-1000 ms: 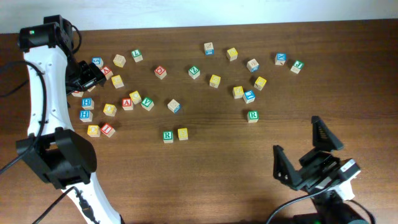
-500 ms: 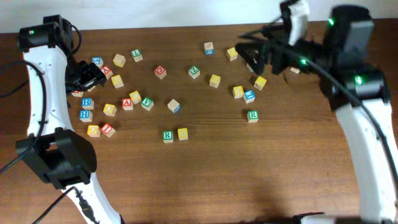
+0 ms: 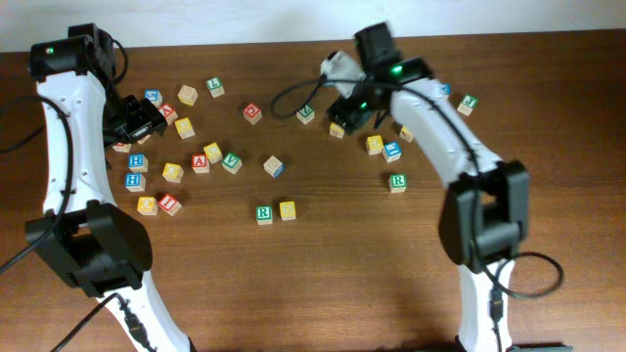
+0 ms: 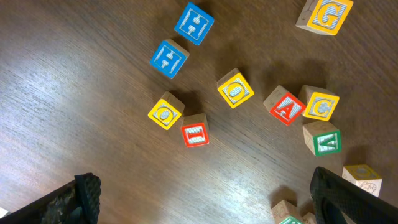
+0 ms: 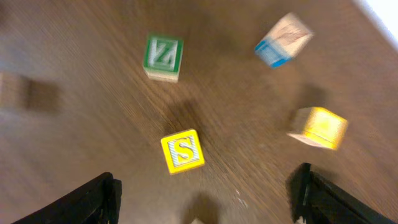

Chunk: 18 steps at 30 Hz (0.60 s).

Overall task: Spell out RSS
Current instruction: 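Reach the right gripper forward toward a yellow S block, then grasp the yellow S block with the right gripper and lift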

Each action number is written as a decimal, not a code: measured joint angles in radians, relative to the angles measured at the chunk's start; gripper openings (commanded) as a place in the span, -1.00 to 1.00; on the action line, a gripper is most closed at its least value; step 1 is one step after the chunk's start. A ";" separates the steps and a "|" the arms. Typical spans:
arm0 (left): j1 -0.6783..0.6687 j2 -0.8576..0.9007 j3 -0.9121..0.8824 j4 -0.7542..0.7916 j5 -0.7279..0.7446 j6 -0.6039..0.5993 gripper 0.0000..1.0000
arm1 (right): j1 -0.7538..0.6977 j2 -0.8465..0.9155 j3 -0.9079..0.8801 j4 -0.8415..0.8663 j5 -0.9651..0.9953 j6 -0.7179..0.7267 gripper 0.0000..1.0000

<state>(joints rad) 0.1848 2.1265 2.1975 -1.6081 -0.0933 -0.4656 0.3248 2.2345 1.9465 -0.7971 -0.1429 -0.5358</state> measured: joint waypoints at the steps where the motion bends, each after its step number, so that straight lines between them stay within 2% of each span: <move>1: 0.000 0.000 0.000 0.000 0.000 0.000 0.98 | 0.015 0.029 -0.001 0.014 0.028 -0.017 0.62; 3: 0.000 0.000 0.000 0.000 0.000 0.000 0.98 | 0.032 0.069 -0.001 0.040 0.069 -0.043 0.59; 4: 0.000 0.000 0.000 -0.001 0.000 0.000 0.98 | 0.032 0.075 -0.001 0.047 0.075 -0.048 0.47; 7: 0.000 0.000 0.000 0.000 0.000 0.000 0.98 | 0.029 0.099 -0.001 0.047 0.075 -0.061 0.40; 9: 0.000 0.000 0.000 0.000 0.000 0.000 0.99 | 0.029 0.128 -0.001 0.046 0.071 -0.066 0.11; 11: 0.000 0.000 0.000 -0.001 0.000 0.000 0.98 | 0.029 0.150 -0.001 0.047 0.056 -0.069 0.03; 12: 0.000 0.000 0.000 0.000 0.000 0.000 0.98 | 0.029 0.156 -0.001 0.047 0.045 -0.067 -0.08; 15: 0.000 0.000 0.000 0.000 0.000 0.000 0.98 | 0.029 0.157 -0.001 0.051 0.034 -0.056 -0.55; 16: 0.000 0.000 0.000 0.000 0.000 0.000 0.98 | 0.029 0.157 -0.001 0.053 0.029 -0.046 -0.63; 18: 0.000 0.000 0.000 0.000 0.000 0.000 0.98 | 0.029 0.157 -0.001 0.058 0.018 -0.017 -0.68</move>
<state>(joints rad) 0.1848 2.1265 2.1975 -1.6085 -0.0937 -0.4652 0.3542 2.3917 1.9457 -0.7395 -0.1249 -0.5529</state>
